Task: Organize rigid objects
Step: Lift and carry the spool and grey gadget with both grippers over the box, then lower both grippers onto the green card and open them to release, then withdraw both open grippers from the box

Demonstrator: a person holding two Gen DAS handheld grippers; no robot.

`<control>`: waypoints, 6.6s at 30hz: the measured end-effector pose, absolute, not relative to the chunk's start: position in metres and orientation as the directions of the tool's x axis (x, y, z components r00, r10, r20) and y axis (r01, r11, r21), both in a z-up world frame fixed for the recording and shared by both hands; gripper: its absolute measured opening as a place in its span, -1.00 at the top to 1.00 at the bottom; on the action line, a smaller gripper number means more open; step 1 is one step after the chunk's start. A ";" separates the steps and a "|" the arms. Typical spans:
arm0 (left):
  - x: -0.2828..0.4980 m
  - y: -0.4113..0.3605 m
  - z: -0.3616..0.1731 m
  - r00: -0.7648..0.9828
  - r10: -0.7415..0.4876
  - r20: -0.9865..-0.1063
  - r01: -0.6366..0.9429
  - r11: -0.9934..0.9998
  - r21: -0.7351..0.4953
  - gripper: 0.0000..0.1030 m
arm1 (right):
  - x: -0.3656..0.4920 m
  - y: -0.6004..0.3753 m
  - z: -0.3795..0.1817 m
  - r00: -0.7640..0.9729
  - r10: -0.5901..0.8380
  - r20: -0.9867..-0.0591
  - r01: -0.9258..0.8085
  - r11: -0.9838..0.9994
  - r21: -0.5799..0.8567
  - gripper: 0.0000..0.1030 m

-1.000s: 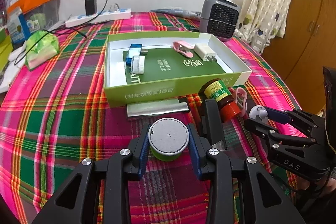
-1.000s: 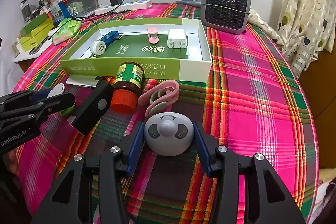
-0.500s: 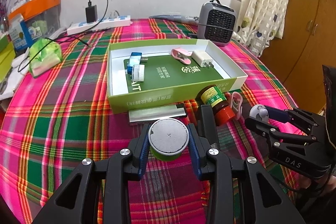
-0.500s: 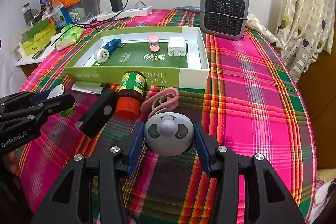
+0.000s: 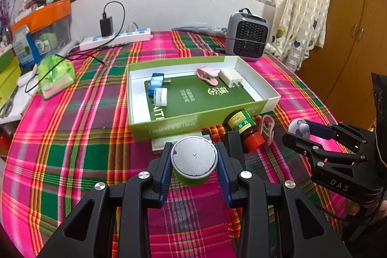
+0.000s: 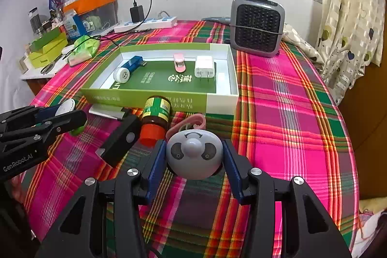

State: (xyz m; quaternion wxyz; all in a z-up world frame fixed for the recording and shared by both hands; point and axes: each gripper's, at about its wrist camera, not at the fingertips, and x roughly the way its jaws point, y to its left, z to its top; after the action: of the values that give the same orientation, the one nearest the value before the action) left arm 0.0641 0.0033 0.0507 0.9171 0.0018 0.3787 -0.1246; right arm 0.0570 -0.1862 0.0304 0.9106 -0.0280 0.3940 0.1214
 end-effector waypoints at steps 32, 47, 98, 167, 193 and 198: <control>0.112 0.014 0.075 0.722 -0.199 -0.663 0.205 0.976 -0.070 0.36 | 0.108 -0.175 0.063 0.698 0.227 -0.679 -0.287 0.958 0.026 0.06; 0.148 0.007 0.073 0.712 -0.212 -0.669 0.216 0.973 -0.079 0.36 | 0.144 -0.169 0.055 0.676 0.217 -0.704 -0.287 0.958 0.020 0.06; 0.208 -0.015 0.026 0.620 -0.195 -0.760 0.205 0.975 -0.082 0.36 | 0.185 -0.166 0.013 0.590 0.193 -0.784 -0.296 0.955 0.013 0.06; 0.174 -0.020 0.046 0.665 -0.182 -0.724 0.227 0.973 -0.036 0.26 | 0.162 -0.175 0.027 0.650 0.195 -0.734 -0.250 0.968 0.035 0.05; 0.093 -0.011 0.052 0.645 -0.284 -0.710 0.283 0.951 -0.124 0.26 | 0.091 -0.202 0.041 0.688 0.227 -0.689 -0.211 0.971 0.109 0.05; 0.077 -0.014 0.044 0.616 -0.318 -0.720 0.312 0.939 -0.148 0.18 | 0.079 -0.206 0.034 0.681 0.222 -0.698 -0.203 0.973 0.112 0.05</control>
State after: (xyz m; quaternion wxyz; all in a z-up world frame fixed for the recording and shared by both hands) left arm 0.0773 -0.0144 0.0435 0.8990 -0.0043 0.4013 -0.1752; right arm 0.0786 -0.2063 0.0340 0.9166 0.0129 0.3824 0.1158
